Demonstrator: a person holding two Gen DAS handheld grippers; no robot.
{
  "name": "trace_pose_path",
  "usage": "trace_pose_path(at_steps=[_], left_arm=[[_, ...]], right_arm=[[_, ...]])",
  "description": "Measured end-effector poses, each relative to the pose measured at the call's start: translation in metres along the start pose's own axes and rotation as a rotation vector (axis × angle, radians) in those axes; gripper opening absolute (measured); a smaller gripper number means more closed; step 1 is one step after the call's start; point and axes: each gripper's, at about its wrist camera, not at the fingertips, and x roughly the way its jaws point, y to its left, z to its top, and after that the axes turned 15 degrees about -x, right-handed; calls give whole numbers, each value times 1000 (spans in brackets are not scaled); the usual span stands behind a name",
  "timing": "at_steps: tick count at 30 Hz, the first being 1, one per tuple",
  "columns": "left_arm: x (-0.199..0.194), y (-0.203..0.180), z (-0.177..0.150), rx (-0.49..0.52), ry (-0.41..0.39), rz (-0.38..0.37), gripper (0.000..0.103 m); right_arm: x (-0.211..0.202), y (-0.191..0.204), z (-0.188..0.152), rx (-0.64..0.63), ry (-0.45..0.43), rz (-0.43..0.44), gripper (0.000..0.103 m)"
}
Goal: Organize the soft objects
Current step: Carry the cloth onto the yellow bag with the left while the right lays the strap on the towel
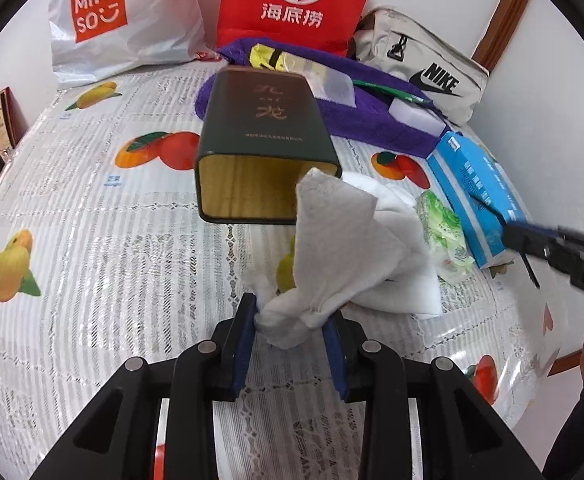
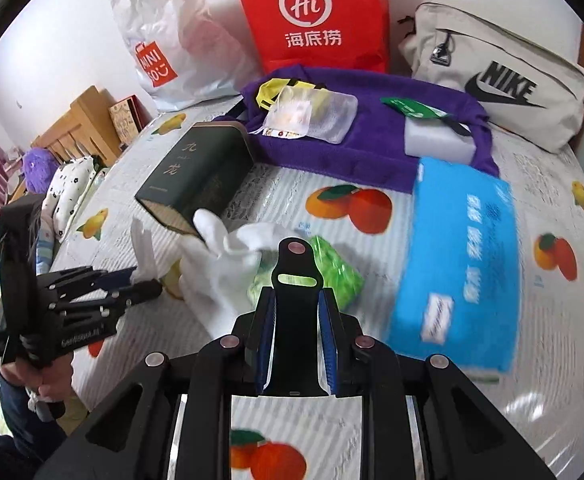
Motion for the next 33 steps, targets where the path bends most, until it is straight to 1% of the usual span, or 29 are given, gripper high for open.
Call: trace_pose_path(at_steps=[8, 15, 18, 22, 29, 33], left_arm=[[-14, -2, -10, -20, -16, 4, 31], [-8, -3, -17, -69, 7, 15, 31], [-7, -2, -21, -86, 10, 20, 30], [-4, 0, -25, -110, 20, 43, 30], [-4, -5, -23, -120, 26, 89, 30], [-10, -10, -15, -119, 19, 93, 30]], right_arm=[[-22, -1, -52, 23, 17, 3, 22], [-23, -19, -90, 91, 47, -45, 22], [-23, -26, -99, 111, 50, -52, 22], [-23, -31, -103, 104, 54, -64, 22], [-18, -36, -103, 79, 59, -46, 22], [-19, -37, -101, 73, 56, -22, 22]])
